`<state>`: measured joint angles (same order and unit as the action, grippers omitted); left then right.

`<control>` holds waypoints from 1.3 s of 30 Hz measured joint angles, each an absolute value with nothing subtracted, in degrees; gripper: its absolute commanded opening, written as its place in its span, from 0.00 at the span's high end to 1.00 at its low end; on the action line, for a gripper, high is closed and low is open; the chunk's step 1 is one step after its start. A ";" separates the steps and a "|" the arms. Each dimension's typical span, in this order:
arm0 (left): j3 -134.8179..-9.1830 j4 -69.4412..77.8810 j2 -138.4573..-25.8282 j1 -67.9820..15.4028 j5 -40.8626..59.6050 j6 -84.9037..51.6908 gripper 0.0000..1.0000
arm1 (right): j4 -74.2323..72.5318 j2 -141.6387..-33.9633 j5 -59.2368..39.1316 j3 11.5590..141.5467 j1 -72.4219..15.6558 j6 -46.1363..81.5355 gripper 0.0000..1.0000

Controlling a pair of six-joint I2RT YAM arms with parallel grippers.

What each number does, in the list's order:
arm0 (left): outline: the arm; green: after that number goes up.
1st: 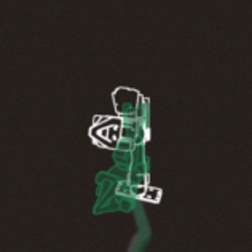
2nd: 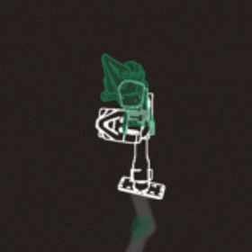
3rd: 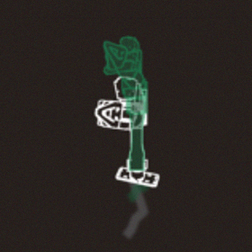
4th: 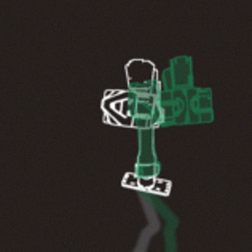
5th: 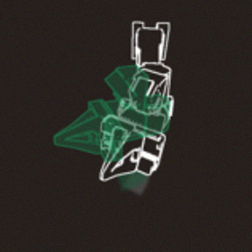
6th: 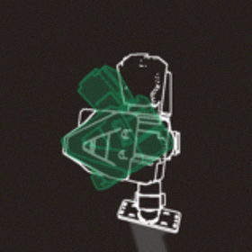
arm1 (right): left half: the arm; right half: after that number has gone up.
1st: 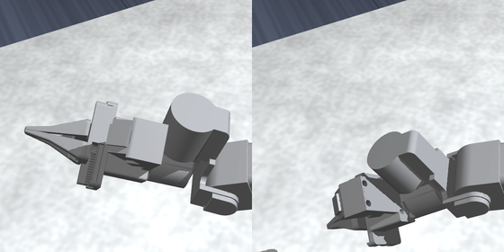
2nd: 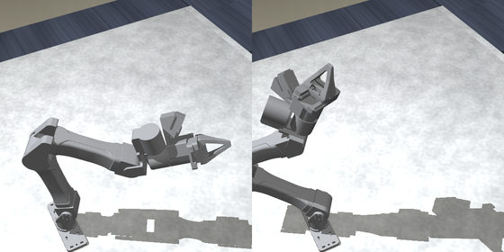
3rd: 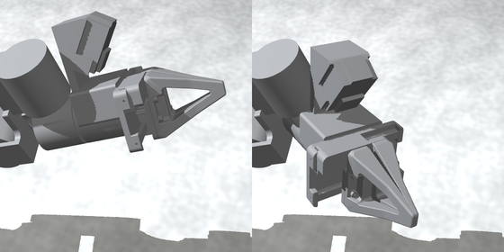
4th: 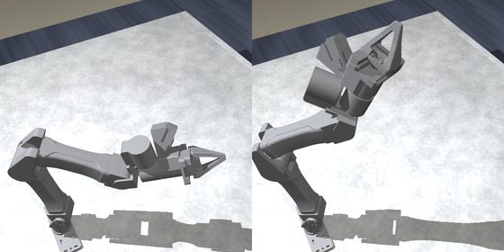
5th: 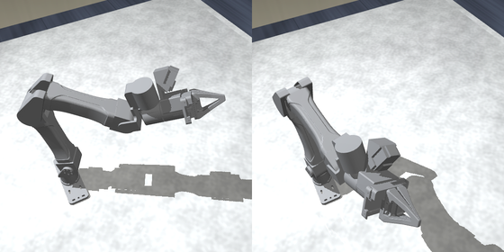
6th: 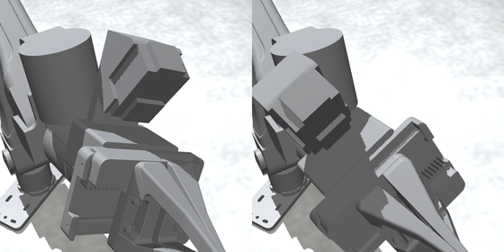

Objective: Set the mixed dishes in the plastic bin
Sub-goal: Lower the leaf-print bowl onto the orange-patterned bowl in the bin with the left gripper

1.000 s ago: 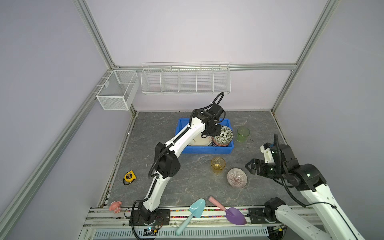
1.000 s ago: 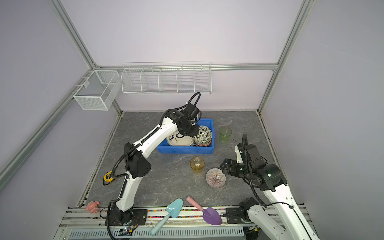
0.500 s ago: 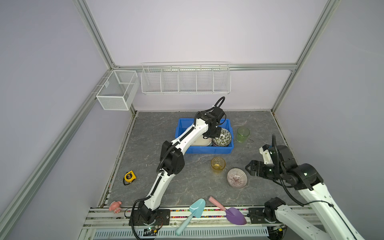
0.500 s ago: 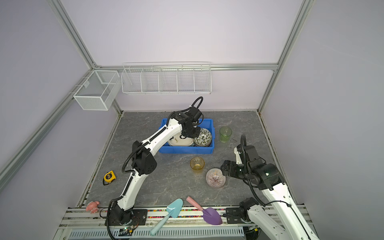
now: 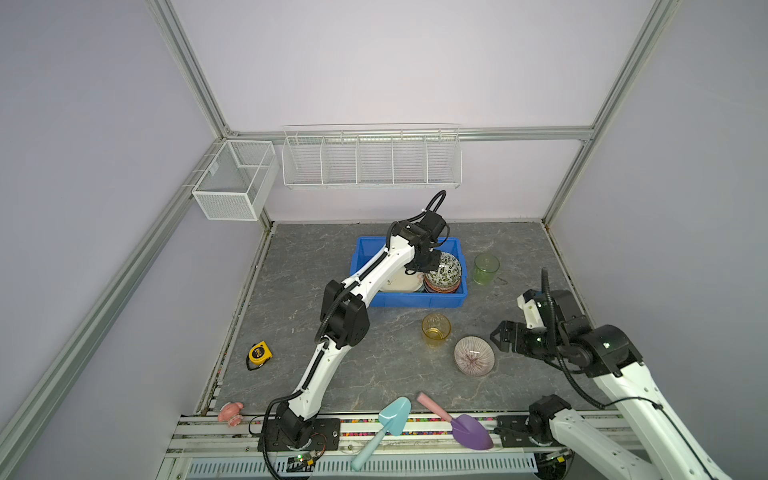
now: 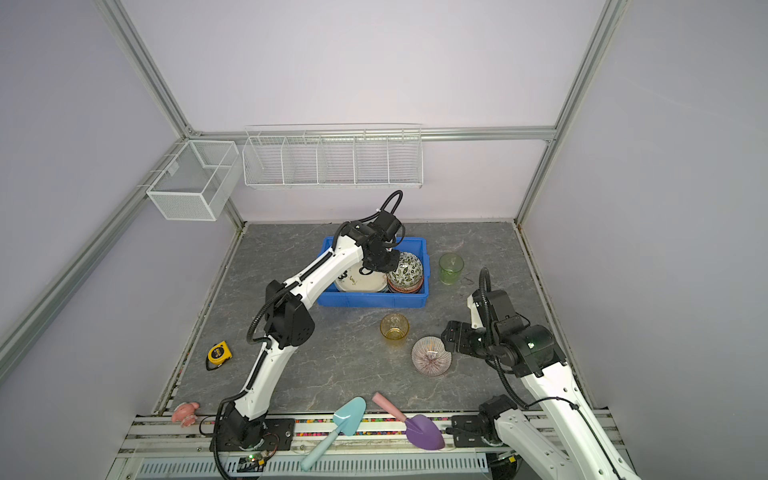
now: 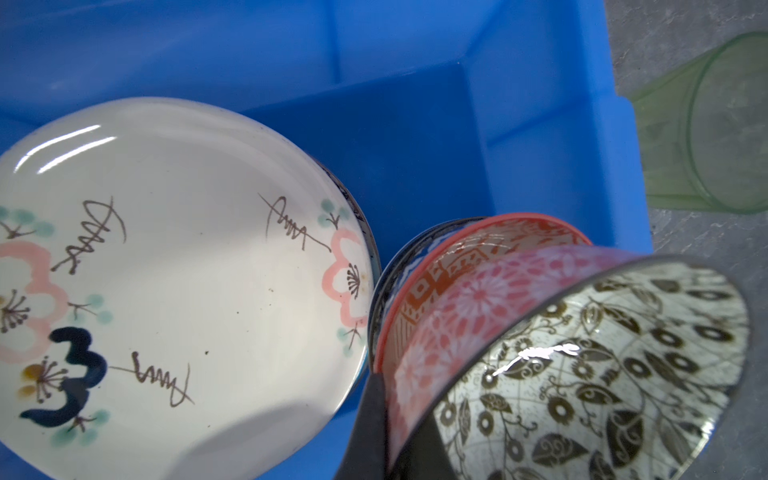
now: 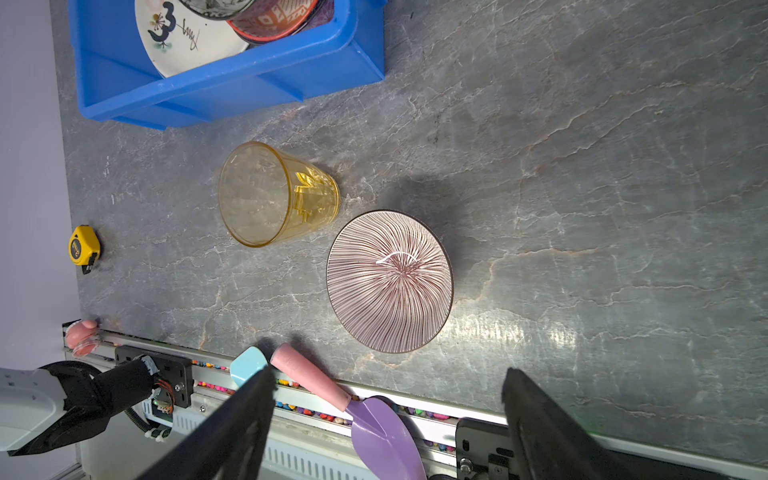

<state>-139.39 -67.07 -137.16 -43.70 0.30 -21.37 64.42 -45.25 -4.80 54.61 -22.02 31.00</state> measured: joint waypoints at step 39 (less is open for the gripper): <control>-140.35 -64.99 -139.81 -43.75 4.25 -22.22 0.61 | 64.42 -45.25 -4.89 54.08 -21.02 29.98 0.12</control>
